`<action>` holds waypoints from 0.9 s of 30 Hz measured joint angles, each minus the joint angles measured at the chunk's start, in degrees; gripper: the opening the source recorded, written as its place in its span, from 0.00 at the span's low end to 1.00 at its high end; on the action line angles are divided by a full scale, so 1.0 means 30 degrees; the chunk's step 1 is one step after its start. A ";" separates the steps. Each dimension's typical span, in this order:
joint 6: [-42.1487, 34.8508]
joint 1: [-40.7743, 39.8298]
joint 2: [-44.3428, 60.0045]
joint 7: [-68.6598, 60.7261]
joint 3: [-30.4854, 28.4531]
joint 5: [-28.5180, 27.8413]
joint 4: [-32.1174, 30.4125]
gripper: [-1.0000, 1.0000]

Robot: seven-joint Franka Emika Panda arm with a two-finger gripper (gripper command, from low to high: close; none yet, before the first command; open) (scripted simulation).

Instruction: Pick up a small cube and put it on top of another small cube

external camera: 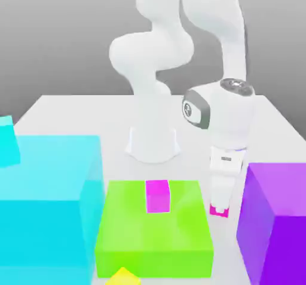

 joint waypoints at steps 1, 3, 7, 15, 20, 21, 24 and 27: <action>-0.0003 0.0000 0.0000 0.0003 0.0000 -0.0003 0.0000 0.00; -0.0022 -0.0004 -0.0001 0.0026 0.0002 -0.0026 0.0000 0.00; -0.0238 -0.0030 -0.0257 0.0030 0.0019 -0.0039 -0.0044 0.00; -0.4288 -0.0215 -0.5053 -0.0521 0.0474 0.0119 -0.0840 0.00; -0.6466 -0.2163 -0.4504 0.0319 -0.0494 -0.0648 0.1611 0.00; -0.6828 -0.2149 -0.4197 0.0711 -0.0750 -0.0479 0.2287 0.00; -0.7783 -0.3791 -0.3152 0.1938 -0.1799 0.0323 0.4348 0.00; -0.8734 -0.4836 -0.2101 0.3099 -0.2679 0.1137 0.6418 0.00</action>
